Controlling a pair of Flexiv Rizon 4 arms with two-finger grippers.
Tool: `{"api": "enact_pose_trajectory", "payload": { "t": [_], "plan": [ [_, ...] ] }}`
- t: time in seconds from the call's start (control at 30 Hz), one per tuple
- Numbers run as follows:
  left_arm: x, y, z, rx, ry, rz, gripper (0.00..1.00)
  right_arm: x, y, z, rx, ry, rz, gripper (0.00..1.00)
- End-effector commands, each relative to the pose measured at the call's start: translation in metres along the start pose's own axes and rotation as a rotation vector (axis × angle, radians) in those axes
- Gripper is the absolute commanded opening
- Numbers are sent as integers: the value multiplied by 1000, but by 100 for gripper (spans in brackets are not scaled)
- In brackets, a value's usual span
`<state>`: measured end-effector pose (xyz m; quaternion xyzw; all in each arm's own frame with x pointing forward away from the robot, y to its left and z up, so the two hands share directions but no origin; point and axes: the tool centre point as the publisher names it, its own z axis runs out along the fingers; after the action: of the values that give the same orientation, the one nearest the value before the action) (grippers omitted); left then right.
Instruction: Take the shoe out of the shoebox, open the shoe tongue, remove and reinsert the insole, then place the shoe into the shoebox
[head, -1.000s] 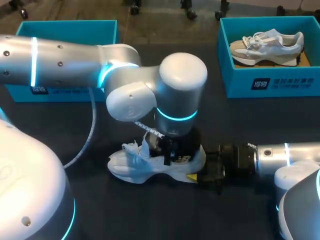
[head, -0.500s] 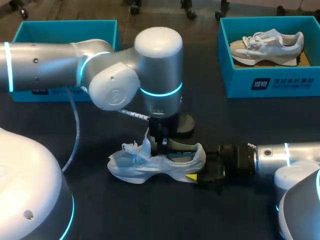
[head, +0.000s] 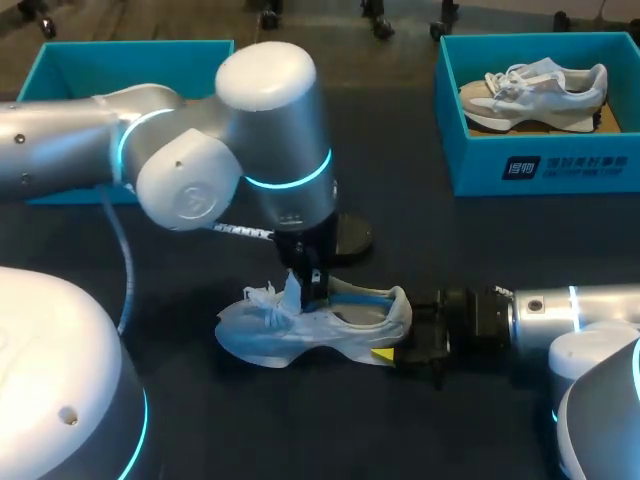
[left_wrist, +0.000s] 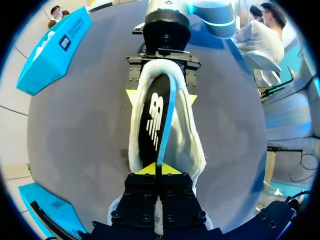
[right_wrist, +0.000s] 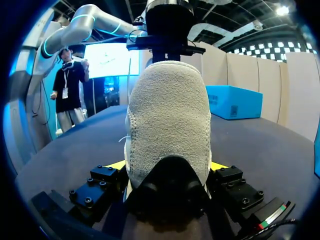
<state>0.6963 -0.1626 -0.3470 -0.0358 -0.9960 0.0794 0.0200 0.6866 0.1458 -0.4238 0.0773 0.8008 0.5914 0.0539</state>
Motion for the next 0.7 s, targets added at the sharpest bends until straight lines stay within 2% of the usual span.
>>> {"api": "enact_pose_trajectory", "payload": {
  "t": [0.03, 0.3, 0.7],
  "plan": [
    [1, 6, -9, 39, -13, -4, 0, 1, -2, 4, 4, -1, -1, 0],
    [1, 0, -22, 103, -66, -38, 0, 1, -2, 4, 4, -1, -1, 0],
    [-1, -8, -32, 129, -118, -53, 0, 1, -2, 4, 4, -1, -1, 0]
  ]
}}
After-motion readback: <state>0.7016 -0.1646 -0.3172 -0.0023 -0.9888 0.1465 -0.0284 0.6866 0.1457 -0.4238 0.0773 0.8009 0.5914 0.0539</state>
